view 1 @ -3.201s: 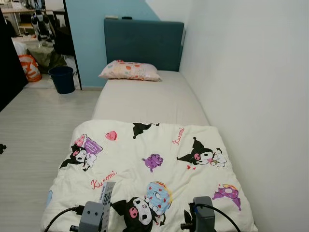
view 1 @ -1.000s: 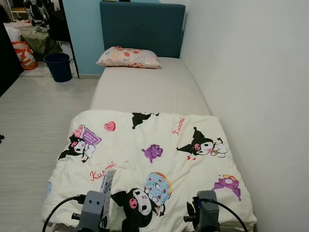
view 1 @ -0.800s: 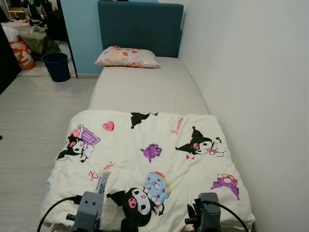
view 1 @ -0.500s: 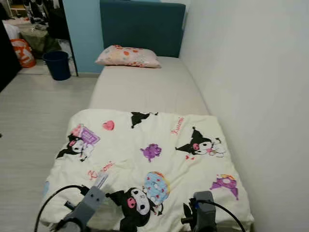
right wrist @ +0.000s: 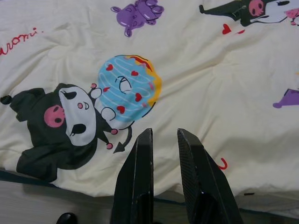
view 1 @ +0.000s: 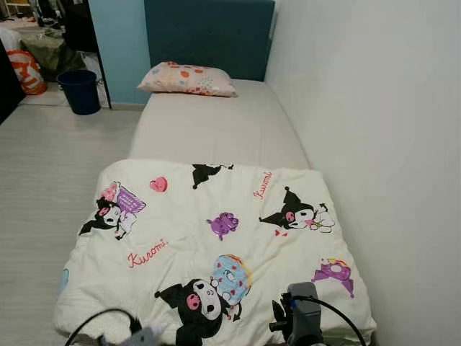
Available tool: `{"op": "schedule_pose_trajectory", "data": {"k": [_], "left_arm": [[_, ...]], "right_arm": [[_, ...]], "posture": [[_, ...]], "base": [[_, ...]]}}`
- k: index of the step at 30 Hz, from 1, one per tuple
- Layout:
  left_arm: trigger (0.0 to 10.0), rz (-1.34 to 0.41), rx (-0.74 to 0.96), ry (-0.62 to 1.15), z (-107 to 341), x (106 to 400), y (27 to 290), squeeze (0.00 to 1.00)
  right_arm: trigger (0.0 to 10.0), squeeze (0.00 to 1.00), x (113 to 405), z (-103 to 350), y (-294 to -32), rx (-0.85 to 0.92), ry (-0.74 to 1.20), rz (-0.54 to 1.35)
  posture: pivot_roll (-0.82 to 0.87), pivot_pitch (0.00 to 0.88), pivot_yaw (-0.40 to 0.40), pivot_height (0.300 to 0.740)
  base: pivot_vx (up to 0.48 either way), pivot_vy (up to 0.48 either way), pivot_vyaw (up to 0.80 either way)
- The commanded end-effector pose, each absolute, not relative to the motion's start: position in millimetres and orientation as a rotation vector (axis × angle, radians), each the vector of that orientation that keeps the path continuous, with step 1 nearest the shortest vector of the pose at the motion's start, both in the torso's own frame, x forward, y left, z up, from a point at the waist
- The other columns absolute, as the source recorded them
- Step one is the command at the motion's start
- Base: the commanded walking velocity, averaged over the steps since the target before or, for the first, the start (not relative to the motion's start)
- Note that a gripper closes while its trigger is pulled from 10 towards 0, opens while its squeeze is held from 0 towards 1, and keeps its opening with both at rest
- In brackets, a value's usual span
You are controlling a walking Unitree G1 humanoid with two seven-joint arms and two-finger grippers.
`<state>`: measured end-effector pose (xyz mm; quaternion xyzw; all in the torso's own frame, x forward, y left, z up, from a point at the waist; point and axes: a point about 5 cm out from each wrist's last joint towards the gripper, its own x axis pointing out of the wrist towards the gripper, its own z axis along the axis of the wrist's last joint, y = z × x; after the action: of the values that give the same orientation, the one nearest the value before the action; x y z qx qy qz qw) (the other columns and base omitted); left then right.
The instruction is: Clean up the room
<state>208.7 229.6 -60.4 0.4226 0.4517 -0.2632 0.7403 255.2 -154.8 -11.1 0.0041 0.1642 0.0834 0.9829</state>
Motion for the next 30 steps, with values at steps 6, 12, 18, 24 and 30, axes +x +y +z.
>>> {"op": "schedule_pose_trajectory", "data": {"k": [6,12,18,24,30], "left_arm": [[10.0,-0.676,0.898,1.175,-74.3,178.6,238.0,0.00],[10.0,-0.770,0.721,1.148,-61.6,189.5,235.6,0.00],[10.0,-1.004,0.472,0.965,-8.6,184.1,241.2,0.00],[10.0,-0.935,0.276,0.817,29.0,203.2,250.7,0.00],[10.0,-0.716,0.323,0.693,48.5,230.1,261.1,0.00]], "right_arm": [[10.0,0.00,251.6,-13.2,-155.5,-0.006,0.339,0.169],[10.0,0.00,252.8,-11.3,-157.2,-0.009,0.328,0.159],[10.0,0.00,253.9,-11.4,-155.6,-0.007,0.331,0.165],[10.0,0.00,256.1,-10.9,-152.1,-0.004,0.334,0.178],[10.0,0.00,256.9,-10.9,-150.8,-0.008,0.336,0.184]], "posture": [[-0.01,0.160,-0.077,0.728],[-0.01,0.162,-0.056,0.728],[0.02,0.170,-0.071,0.728],[0.03,0.172,-0.075,0.728],[0.03,0.166,-0.077,0.728]], "base": [[0.000,0.000,0.00],[0.000,0.000,0.00],[0.000,0.000,0.00],[0.000,0.000,0.00],[0.000,0.000,0.00]]}}
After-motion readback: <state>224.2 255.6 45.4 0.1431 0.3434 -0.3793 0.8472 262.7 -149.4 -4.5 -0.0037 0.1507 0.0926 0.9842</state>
